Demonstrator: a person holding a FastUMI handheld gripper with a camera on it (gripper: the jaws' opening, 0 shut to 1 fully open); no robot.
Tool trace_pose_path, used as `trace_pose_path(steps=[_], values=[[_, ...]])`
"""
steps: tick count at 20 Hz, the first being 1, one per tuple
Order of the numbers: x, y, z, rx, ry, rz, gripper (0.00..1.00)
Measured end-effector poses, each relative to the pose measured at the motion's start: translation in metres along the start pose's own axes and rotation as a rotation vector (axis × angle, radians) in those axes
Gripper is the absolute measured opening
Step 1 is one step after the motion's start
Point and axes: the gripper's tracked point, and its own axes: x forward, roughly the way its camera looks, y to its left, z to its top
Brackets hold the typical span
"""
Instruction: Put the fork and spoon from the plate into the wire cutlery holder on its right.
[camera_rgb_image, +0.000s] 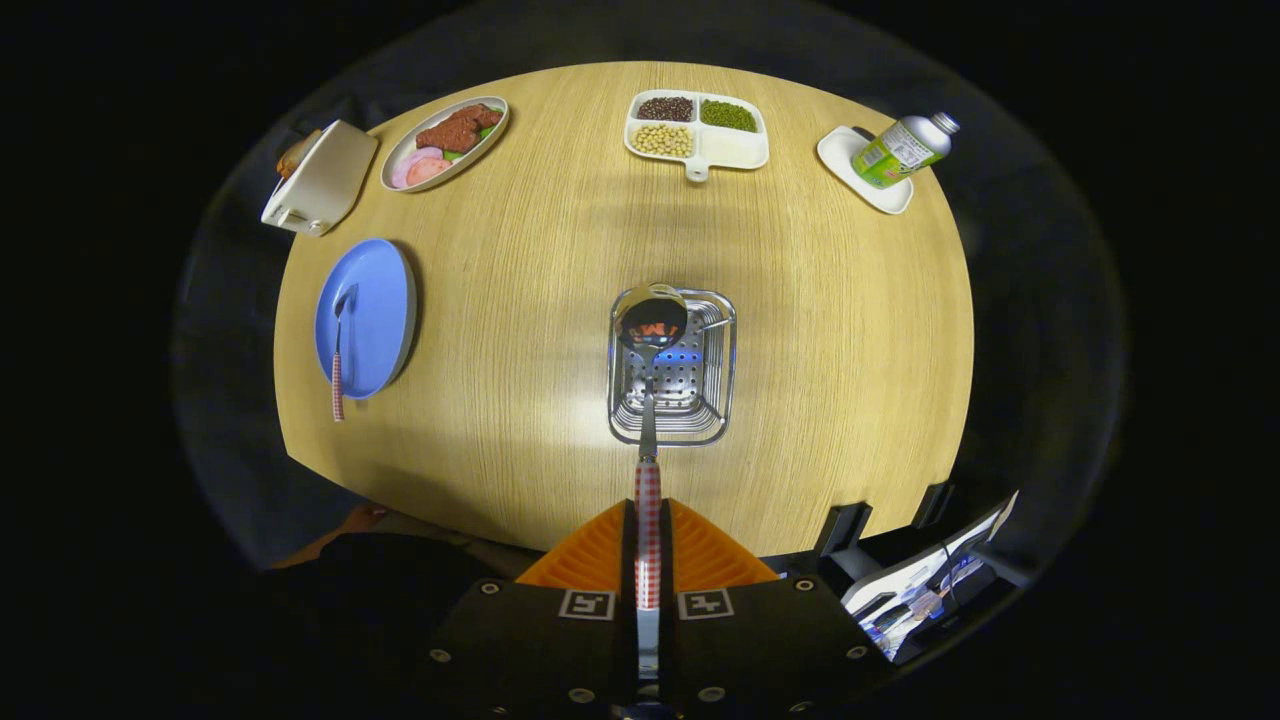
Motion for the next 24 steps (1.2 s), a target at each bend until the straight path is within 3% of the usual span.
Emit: trace_pose_path(steps=[10,21,24], values=[[0.001,-0.016,-0.015,-0.031,0.073,0.01,0.08],[0.011,-0.01,-0.004,-0.03,0.308,0.073,0.1],[0.014,-0.023,0.017,-0.008,0.261,0.041,0.13]])
